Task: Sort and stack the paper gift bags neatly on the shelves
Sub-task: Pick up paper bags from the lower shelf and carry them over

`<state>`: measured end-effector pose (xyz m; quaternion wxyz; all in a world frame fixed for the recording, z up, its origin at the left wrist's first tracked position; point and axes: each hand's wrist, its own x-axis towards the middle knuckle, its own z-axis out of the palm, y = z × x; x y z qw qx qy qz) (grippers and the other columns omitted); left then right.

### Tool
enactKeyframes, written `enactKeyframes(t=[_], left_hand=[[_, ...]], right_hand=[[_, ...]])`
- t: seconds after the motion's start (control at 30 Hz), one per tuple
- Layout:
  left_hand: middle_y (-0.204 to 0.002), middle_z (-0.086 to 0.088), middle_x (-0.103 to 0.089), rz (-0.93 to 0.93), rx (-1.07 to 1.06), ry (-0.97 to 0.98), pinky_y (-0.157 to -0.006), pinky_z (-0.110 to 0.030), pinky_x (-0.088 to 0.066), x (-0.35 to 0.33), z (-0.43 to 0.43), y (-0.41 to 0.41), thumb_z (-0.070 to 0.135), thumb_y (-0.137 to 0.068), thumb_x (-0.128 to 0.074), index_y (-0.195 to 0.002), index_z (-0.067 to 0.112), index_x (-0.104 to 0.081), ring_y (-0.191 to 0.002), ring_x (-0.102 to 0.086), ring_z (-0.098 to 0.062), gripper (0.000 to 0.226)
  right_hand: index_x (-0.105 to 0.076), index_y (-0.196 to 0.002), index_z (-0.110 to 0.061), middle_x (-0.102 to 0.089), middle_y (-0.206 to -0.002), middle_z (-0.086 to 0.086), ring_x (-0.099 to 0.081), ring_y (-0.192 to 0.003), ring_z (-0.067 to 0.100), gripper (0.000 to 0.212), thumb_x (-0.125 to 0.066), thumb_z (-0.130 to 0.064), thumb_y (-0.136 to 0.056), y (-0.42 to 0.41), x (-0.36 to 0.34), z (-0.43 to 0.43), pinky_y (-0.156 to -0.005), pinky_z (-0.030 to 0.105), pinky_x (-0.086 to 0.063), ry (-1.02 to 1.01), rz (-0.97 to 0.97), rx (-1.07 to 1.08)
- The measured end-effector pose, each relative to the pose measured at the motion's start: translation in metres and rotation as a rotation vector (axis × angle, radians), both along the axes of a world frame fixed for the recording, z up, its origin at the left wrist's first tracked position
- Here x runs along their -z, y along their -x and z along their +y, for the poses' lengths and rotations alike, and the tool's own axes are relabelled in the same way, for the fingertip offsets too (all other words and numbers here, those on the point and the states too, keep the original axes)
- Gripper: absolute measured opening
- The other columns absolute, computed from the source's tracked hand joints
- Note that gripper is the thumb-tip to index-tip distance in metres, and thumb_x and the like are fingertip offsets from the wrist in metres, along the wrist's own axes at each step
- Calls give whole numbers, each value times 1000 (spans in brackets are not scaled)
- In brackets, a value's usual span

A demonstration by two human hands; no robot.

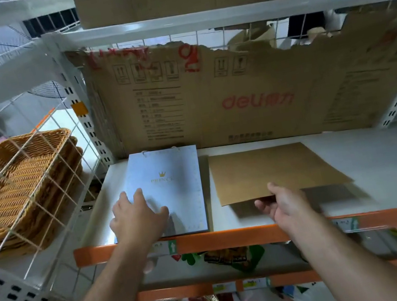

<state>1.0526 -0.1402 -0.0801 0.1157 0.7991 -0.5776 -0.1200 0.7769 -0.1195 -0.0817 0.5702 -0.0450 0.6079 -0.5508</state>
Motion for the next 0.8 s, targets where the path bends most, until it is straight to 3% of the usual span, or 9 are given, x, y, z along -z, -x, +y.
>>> enactKeyframes(t=[0.1,0.17,0.27,0.33,0.4,0.43,0.47,0.53,0.8], left_hand=[[-162,-10,-22,17,19,58,-114,-49,-25,-4,0,17,54,-87,-60,-152,26,-34,-148,-17,-30,76],[-163,-9,-22,31,38,84,-114,-48,-24,-7,-1,28,53,-89,-57,-152,27,-35,-149,-16,-28,72],[-161,-9,-27,20,98,133,-113,-46,-27,-9,-4,48,50,-88,-59,-150,25,-40,-148,-19,-29,69],[-160,-8,-30,-6,147,143,-111,-44,-29,-9,-7,63,51,-88,-59,-149,25,-42,-146,-22,-29,68],[-158,-6,-33,-35,199,141,-111,-43,-30,-8,-10,79,53,-88,-58,-149,26,-42,-145,-25,-29,68],[-157,-5,-34,-47,226,139,-112,-44,-30,-7,-11,87,55,-89,-56,-149,28,-41,-145,-24,-28,68],[-157,-3,-34,-55,251,130,-112,-44,-29,-6,-11,92,57,-89,-55,-150,30,-40,-145,-23,-27,68],[-159,-1,-31,-61,281,103,-114,-46,-28,-4,-10,100,62,-90,-51,-151,34,-36,-146,-20,-25,68],[-159,0,-32,-50,254,82,-115,-47,-27,0,-3,116,63,-91,-48,-151,37,-34,-146,-22,-24,67]], right_hand=[[-54,-103,-8,-71,-92,22,-70,-71,28,25,-60,-32,-99,16,4,9,-55,32,-57,-111,90,-217],[-57,-100,-4,-71,-81,18,-68,-60,24,28,-62,-32,-97,27,7,14,-47,31,-53,-137,210,-304],[-64,-82,-9,-66,-70,9,-64,-55,19,20,-63,-26,-94,40,4,16,-47,29,-48,-55,582,-381],[-68,-82,-20,-71,-81,-1,-66,-72,14,18,-60,-32,-93,44,0,11,-62,32,-53,56,1019,-509],[-68,-112,-32,-68,-119,-8,-60,-108,14,25,-54,-44,-95,47,1,5,-92,36,-50,126,1367,-744],[-57,-132,-38,-54,-143,-9,-47,-131,17,40,-50,-52,-95,50,6,1,-109,42,-39,102,1460,-889],[-42,-144,-45,-35,-158,-9,-30,-145,21,53,-46,-60,-94,52,12,-2,-117,47,-24,53,1518,-1011],[-22,-152,-51,-15,-165,-10,-9,-152,25,65,-37,-71,-91,56,20,-6,-119,54,-9,-23,1563,-1123],[-21,-153,-48,-15,-166,-7,-8,-152,32,68,-39,-69,-91,58,12,-10,-118,62,-10,-56,1560,-1185]])
